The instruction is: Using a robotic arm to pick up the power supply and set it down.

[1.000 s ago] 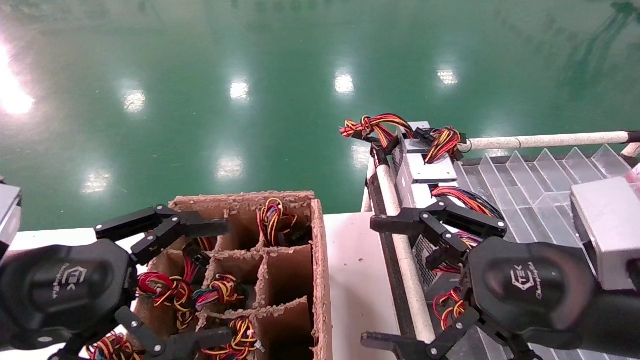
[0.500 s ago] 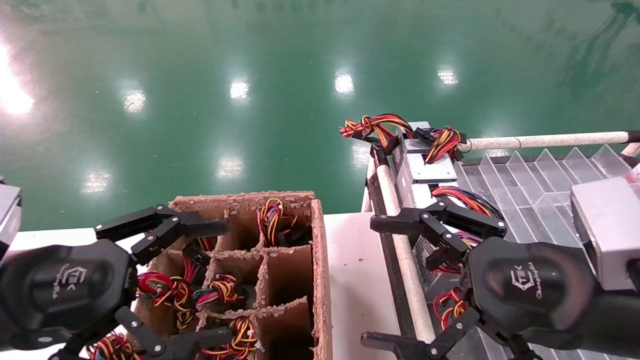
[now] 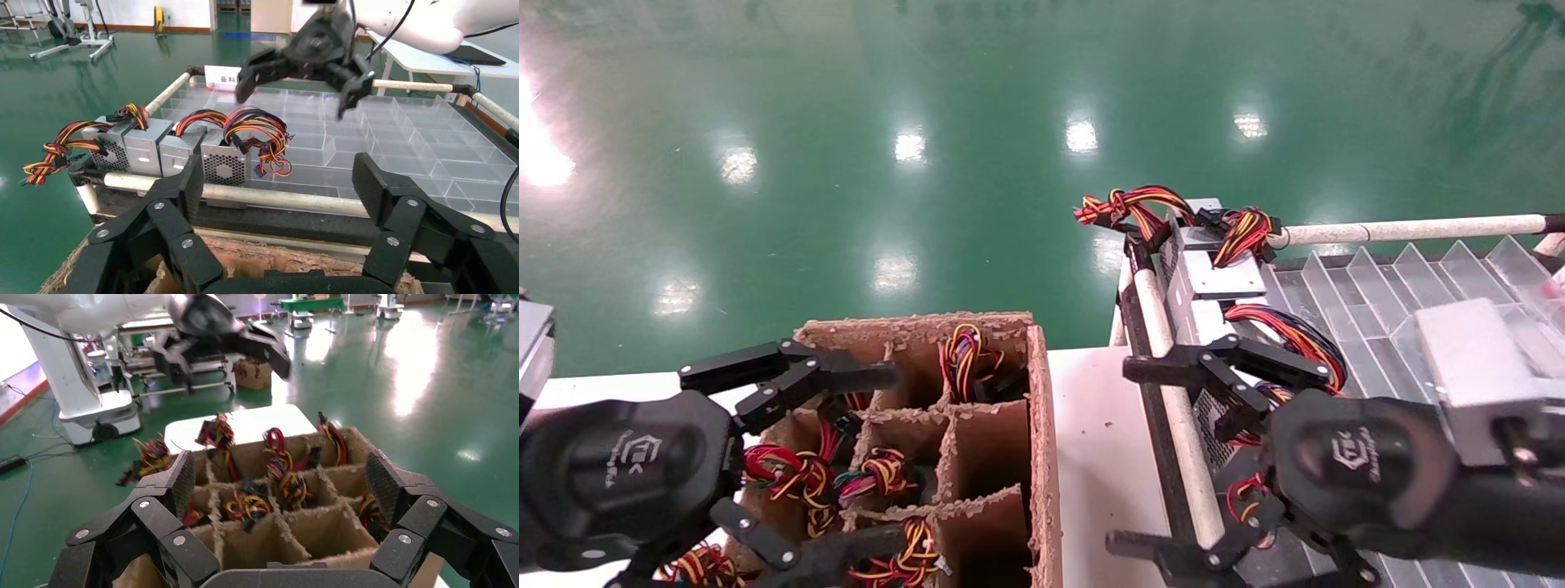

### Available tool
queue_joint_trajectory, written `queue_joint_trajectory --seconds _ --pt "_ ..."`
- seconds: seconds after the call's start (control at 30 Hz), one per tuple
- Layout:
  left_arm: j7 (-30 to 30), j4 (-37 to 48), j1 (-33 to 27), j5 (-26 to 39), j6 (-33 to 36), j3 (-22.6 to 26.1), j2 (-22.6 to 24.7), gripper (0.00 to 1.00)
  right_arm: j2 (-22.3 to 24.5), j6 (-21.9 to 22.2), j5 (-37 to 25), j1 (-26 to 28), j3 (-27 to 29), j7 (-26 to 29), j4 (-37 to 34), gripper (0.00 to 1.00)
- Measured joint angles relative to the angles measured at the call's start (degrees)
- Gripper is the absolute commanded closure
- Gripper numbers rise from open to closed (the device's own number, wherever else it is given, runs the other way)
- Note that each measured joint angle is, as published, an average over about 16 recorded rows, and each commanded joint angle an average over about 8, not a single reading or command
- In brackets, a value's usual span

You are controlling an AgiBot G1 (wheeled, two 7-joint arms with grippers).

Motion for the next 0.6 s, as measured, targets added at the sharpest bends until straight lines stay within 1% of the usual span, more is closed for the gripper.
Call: queue_joint_trajectory --seconds 0.23,0.6 --pt "0.0 0.0 0.0 0.0 0.0 0.0 0.0 1.0 -6.2 0.3 -4.4 5.0 -3.0 -1.6 -8.2 0.0" --pt "0.0 0.0 0.0 0.0 0.0 0.0 0.0 1.0 -19.3 3.4 -12.4 15.0 -8.4 -4.5 -26.1 0.0"
